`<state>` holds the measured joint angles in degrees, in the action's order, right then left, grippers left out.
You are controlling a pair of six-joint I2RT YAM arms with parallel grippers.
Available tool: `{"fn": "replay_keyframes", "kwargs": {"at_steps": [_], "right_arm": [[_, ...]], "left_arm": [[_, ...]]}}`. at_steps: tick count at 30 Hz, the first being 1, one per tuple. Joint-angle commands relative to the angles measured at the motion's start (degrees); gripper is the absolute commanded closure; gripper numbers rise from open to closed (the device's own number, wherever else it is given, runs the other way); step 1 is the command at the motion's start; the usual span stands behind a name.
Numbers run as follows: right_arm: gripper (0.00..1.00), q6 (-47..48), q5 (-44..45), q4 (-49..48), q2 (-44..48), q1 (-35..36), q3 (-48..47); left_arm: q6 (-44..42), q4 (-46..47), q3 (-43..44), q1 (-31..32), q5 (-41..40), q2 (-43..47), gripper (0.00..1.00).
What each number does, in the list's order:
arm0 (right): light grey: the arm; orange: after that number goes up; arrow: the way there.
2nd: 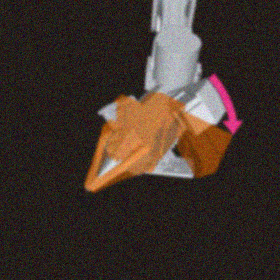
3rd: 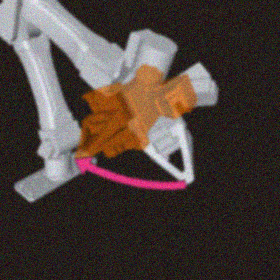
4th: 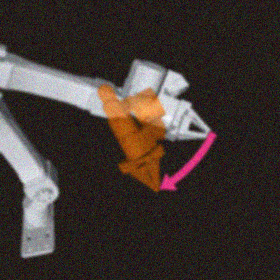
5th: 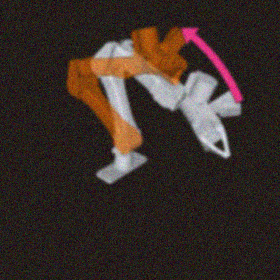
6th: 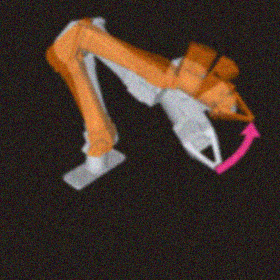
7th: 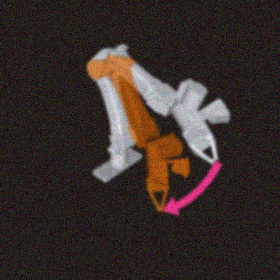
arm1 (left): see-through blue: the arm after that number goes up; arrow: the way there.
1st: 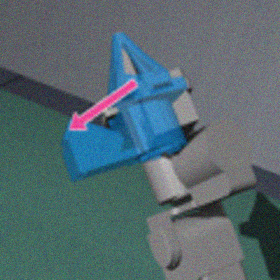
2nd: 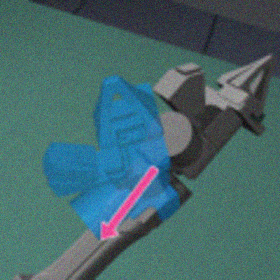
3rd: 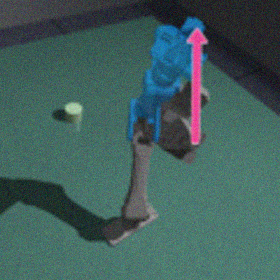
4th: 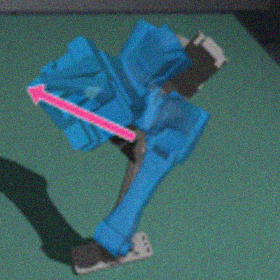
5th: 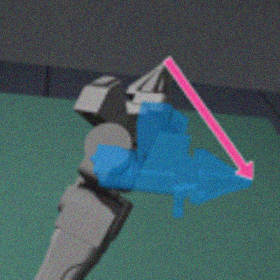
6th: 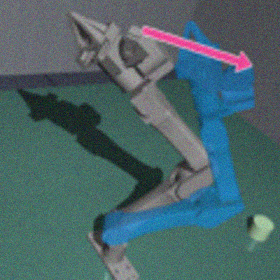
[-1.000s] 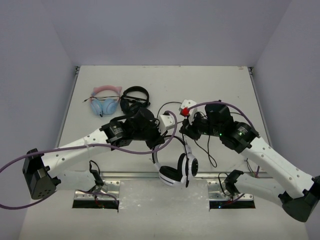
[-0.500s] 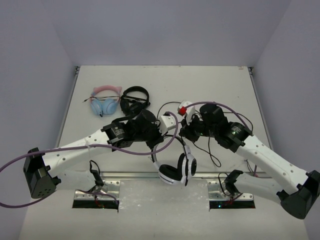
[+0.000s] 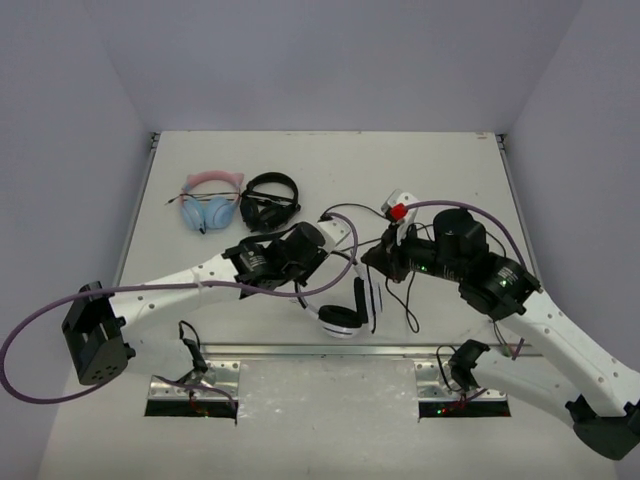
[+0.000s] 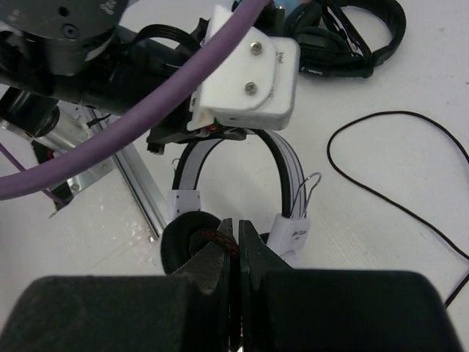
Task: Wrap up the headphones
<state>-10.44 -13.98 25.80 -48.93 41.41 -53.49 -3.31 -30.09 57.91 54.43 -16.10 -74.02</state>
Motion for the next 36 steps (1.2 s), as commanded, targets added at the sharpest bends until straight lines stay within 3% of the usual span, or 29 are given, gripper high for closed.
{"fn": "replay_keyframes", "kwargs": {"at_steps": [1, 10, 13, 19, 24, 32, 36], "right_arm": [[0.99, -2.39, -1.84, -2.60, 0.33, 0.34, -2.67], [0.99, -2.57, -1.49, -0.85, -2.05, 1.66, -7.05], [0.99, -1.35, -0.88, 1.44, -2.58, 2.01, -9.34], [0.99, 3.75, 4.47, 8.56, -7.05, 2.01, -17.77], [0.99, 8.76, 9.58, 12.51, -13.10, 2.01, -21.38], [0.99, 10.00, 11.43, 9.45, -13.13, 2.01, -16.38], [0.99, 12.89, 12.74, 8.57, -12.69, 2.01, -13.84]], "left_arm": [[8.39, 1.79, 4.84, -1.61, -8.93, -1.12, 1.00], [25.96, -4.71, 10.11, -2.84, -20.27, -7.36, 1.00], [28.18, -5.51, 11.08, -4.34, -19.86, -9.30, 1.00], [22.31, -3.50, 10.65, -3.11, -12.57, -11.06, 1.00], [16.24, -1.64, 7.14, 2.69, -9.47, -11.41, 1.00], [14.12, 2.31, 3.35, 4.36, -3.77, -5.27, 1.00], [11.32, 4.24, 2.39, 4.80, 4.38, -2.36, 1.00]]}}
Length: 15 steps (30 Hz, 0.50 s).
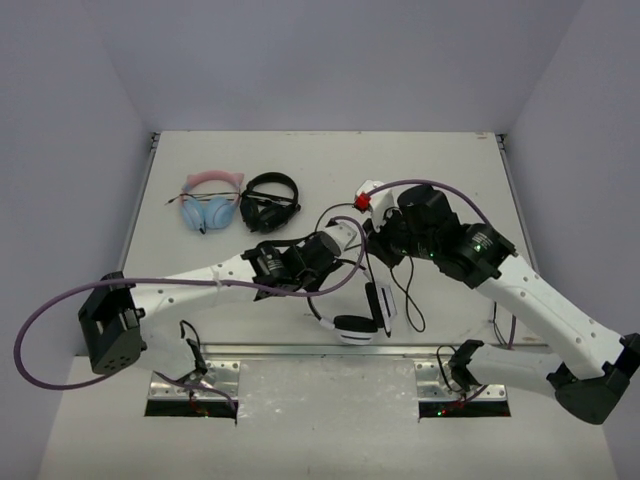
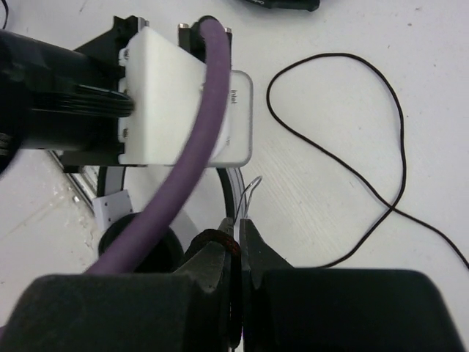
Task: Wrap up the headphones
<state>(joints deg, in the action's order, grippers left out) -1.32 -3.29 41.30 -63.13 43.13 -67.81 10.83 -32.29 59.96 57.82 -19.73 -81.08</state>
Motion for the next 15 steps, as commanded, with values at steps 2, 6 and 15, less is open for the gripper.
{"fn": "replay_keyframes", "kwargs": {"at_steps": [2, 6, 15], "right_arm": [[0.99, 5.45, 2.06, -7.81, 2.22, 0.28, 1.36], [0.99, 8.09, -1.71, -10.79, 4.77, 0.20, 5.83], [0.99, 10.02, -1.64, -14.22, 2.66, 0.20, 9.18]], "left_arm": [[-3.53, 7.68, -0.63, 2.12, 10.49, 7.33, 0.99], [-5.29, 8.65, -2.13, 2.47, 17.33, 11.37, 1.00], [-8.89, 5.14, -0.38, 4.40, 31.06, 12.61, 1.00]]}}
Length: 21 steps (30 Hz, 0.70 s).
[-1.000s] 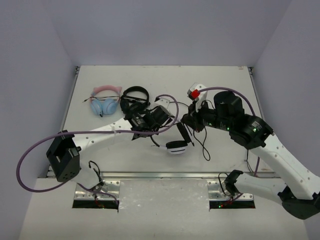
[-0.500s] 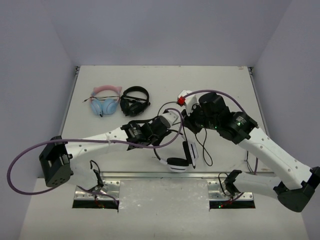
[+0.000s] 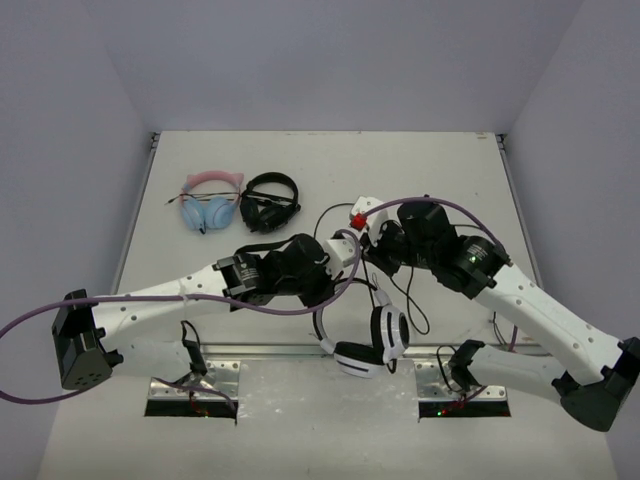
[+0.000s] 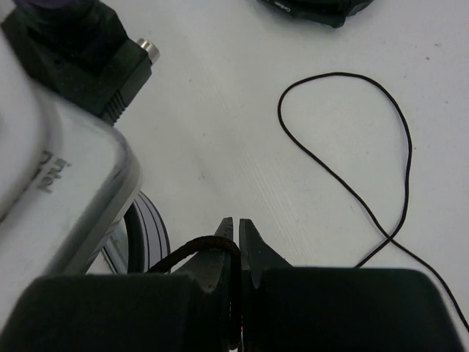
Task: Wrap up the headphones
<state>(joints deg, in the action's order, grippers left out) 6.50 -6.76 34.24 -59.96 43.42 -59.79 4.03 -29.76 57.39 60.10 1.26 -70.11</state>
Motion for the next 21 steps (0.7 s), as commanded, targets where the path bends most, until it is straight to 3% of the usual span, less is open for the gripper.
{"fn": "replay_keyframes", "kwargs": {"at_steps": [1, 10, 21], "right_arm": [[0.99, 2.20, 1.58, -8.21, -0.42, -0.09, 1.60], [0.99, -0.96, -0.09, -14.10, 3.35, -0.09, 9.50], [0.99, -6.15, -6.15, -21.22, 9.33, -0.09, 16.81]], "left_arm": [[-2.27, 2.43, 2.55, 2.22, 10.86, 1.90, 1.00], [-3.68, 4.08, 5.37, 2.39, 9.82, 9.09, 1.00], [-1.05, 10.94, 4.05, 2.39, -3.52, 15.17, 1.00]]}}
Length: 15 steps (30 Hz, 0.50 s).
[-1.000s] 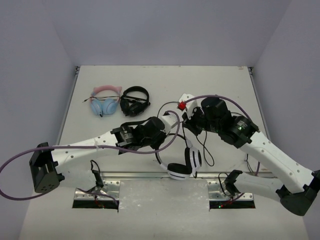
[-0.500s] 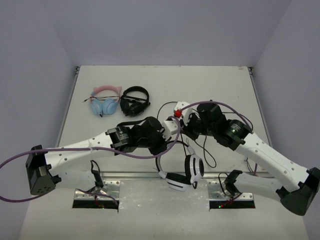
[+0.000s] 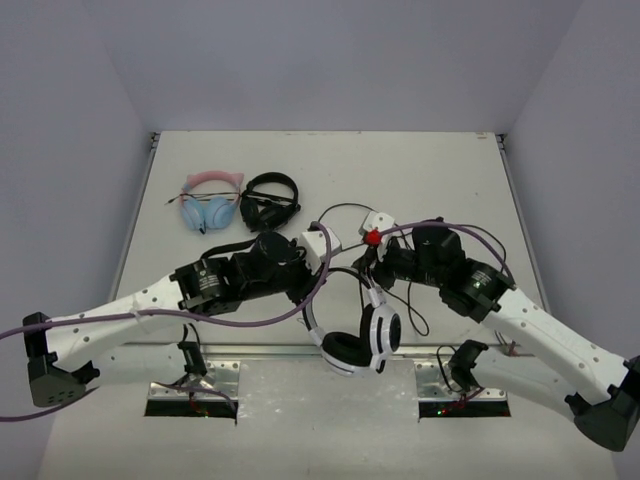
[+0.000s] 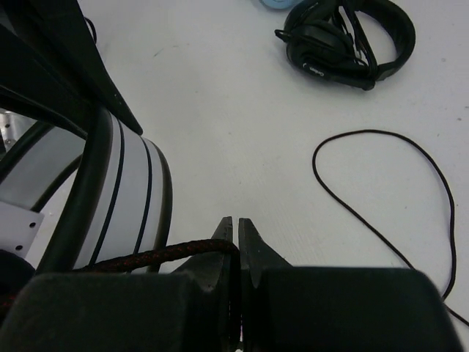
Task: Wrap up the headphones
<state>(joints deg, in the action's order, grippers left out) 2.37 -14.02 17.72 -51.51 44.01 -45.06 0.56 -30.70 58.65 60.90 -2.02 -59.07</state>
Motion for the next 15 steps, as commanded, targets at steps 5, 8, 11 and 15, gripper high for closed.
{"fn": "replay_keyframes", "kwargs": {"at_steps": [5, 8, 11, 15], "right_arm": [[0.99, -5.79, 1.36, -9.27, 3.86, -0.59, 6.02], [0.99, -7.90, 1.45, -14.53, 5.27, -0.68, 8.23], [0.99, -10.10, 0.84, -19.97, 6.24, -0.68, 11.39], [0.97, -12.39, -1.35, -26.31, 5.63, -0.68, 15.16]], "left_arm": [[7.43, 14.08, 3.48, 1.59, -9.83, 7.47, 1.00], [9.54, 14.44, 4.97, 1.59, -13.17, 10.28, 1.00], [12.00, 11.03, 8.65, 1.59, -16.25, 10.20, 1.00], [14.20, 8.47, 12.52, 1.59, -18.53, 9.67, 1.00]]}}
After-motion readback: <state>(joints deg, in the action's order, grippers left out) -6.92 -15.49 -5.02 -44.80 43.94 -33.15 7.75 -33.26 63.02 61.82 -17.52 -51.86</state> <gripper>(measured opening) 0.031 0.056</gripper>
